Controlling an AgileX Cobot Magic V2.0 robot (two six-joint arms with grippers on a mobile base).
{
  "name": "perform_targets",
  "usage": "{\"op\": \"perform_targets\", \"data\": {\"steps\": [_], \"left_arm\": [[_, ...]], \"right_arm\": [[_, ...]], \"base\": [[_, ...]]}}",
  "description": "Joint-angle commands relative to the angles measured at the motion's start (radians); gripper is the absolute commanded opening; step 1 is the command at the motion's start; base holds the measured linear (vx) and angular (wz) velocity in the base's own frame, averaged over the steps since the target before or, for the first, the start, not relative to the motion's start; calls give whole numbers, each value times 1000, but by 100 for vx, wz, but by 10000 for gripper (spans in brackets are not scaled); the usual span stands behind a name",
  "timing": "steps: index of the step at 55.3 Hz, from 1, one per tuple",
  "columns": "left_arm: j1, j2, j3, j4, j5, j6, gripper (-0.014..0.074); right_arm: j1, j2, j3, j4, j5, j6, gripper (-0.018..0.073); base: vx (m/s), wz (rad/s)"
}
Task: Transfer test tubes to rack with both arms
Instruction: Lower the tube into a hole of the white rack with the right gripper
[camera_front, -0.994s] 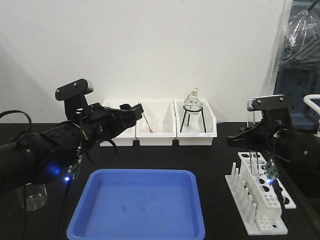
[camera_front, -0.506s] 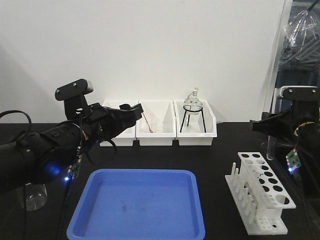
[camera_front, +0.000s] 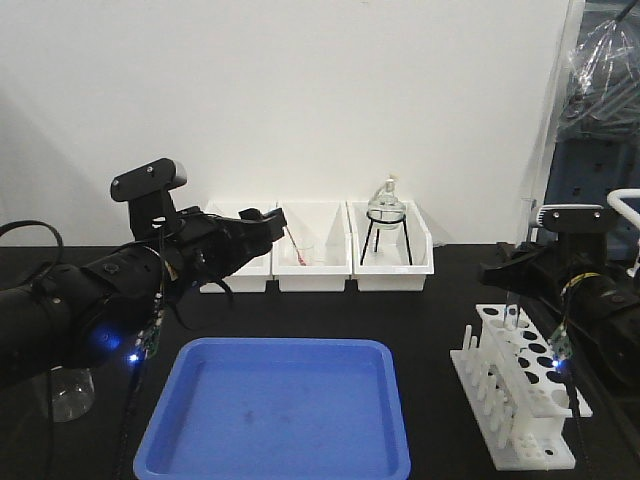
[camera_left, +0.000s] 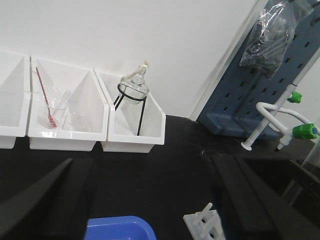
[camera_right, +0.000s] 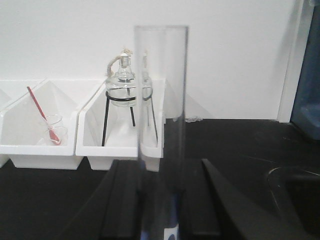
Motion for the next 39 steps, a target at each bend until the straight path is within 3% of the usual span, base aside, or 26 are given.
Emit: {"op": "perform_targets", "data": {"steps": [1,9,39], "left_arm": [[-3,-57,-33,-8,-73,-2,575],[-3,-57,-33,-8,-73,-2,575],[-3,-57,-33,-8,-68,-2,575]], "right_arm": [[-6,-41,-32,-1,-129,-1,-12],[-18,-36,-32,6,-119,-35,-12],[-45,0,-32,2,-149,4,-11]], "base": [[0,0],[0,0],[0,0]]}}
